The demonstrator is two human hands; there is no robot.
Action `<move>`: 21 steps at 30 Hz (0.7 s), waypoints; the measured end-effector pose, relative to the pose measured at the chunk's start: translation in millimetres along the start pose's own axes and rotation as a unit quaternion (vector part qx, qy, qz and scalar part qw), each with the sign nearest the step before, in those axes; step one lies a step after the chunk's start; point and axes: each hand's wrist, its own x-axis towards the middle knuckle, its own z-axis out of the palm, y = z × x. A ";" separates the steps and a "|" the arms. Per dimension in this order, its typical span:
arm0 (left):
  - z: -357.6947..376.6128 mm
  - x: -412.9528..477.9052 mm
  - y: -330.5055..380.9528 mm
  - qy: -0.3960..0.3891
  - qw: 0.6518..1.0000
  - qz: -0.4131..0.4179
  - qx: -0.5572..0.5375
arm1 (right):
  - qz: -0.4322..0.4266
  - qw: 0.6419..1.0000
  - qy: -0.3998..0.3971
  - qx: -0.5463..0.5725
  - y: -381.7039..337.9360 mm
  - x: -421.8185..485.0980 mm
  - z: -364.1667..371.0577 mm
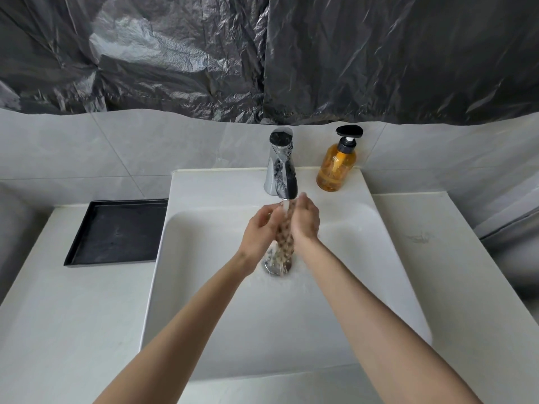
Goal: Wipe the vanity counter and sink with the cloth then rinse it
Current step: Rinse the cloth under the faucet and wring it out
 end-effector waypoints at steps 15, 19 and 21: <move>2.6 2.4 10.4 0.040 0.987 -0.042 -0.151 | -0.057 0.977 -0.171 0.111 20.3 -13.7 -26.6; -1.8 1.9 7.5 0.019 0.993 -0.027 -0.110 | -0.124 0.984 -0.112 0.057 28.4 -14.1 -9.8; -4.9 3.9 3.9 0.029 0.994 -0.038 -0.099 | -0.161 0.982 -0.094 0.023 27.5 -16.2 -2.4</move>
